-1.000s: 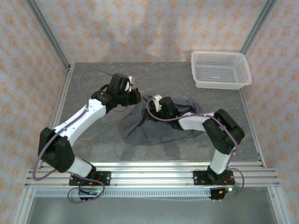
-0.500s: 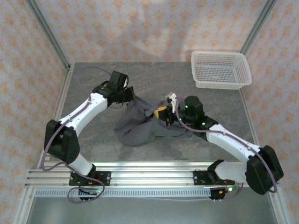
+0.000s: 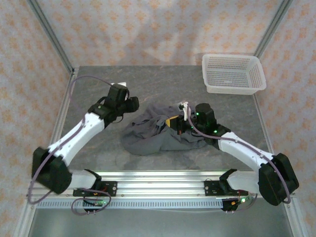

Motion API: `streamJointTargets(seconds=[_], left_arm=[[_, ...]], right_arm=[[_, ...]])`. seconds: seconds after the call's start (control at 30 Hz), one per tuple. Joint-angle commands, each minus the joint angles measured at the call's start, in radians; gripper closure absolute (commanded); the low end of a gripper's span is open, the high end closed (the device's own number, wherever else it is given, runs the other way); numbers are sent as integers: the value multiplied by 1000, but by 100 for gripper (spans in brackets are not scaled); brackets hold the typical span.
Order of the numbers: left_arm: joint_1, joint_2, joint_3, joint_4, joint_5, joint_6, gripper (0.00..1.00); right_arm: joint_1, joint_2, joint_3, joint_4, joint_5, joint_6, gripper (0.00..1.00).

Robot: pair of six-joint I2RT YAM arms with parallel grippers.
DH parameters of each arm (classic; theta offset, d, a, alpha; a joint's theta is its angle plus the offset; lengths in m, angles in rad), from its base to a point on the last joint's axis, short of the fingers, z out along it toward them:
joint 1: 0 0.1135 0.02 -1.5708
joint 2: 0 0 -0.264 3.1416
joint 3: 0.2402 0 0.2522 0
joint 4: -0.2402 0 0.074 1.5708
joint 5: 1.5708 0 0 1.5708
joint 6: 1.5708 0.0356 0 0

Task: Fold the inside-out t-shirt
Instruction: Turn the T-shirt inside out at the center of the table.

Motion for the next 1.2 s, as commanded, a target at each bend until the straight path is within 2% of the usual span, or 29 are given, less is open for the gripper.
streamJointTargets(seconds=[0.0, 0.07, 0.23, 0.33, 0.4, 0.47, 0.6, 0.77, 0.8, 0.83, 0.87, 0.9, 0.93, 1.0, 1.17], left_arm=[[-77, -37, -87, 67, 113, 51, 42], [-107, -26, -137, 115, 184, 48, 44], [-141, 75, -194, 213, 250, 52, 51], [-156, 133, -185, 283, 299, 56, 49], [-159, 161, -178, 330, 331, 48, 43], [-159, 180, -166, 349, 325, 42, 37], [-158, 217, -117, 292, 191, 26, 35], [-158, 231, -108, 342, 213, 13, 36], [-158, 236, -104, 348, 215, 11, 41], [-157, 244, -99, 352, 214, 5, 51], [-156, 248, -96, 351, 215, -1, 67], [-151, 249, -92, 347, 212, -11, 89], [-145, 240, -96, 348, 208, -26, 100], [-124, 196, -126, 377, 219, -59, 100], [-69, 41, -186, 449, 383, -173, 100]], right_arm=[[-2, -5, 55, 41, 12, 7, 100], [-4, -4, 65, 35, 10, 2, 100], [-4, 22, 97, 17, -21, 0, 100], [-4, 27, 109, -4, -27, -4, 100], [-4, 27, 108, -13, -31, -5, 100], [-4, 23, 105, -17, -37, -3, 100], [-4, 6, 90, -14, -39, 12, 100], [-4, -31, 73, -26, -44, 9, 100], [-4, -33, 70, -23, -48, 11, 100], [-4, -33, 67, -20, -51, 15, 100], [-4, -35, 64, -20, -44, 17, 100], [-4, -38, 59, -21, -24, 18, 100], [-4, -46, 51, -27, 13, 17, 100], [-12, -59, 31, -46, 118, 24, 100], [-48, -28, -57, -55, 272, -15, 100]])
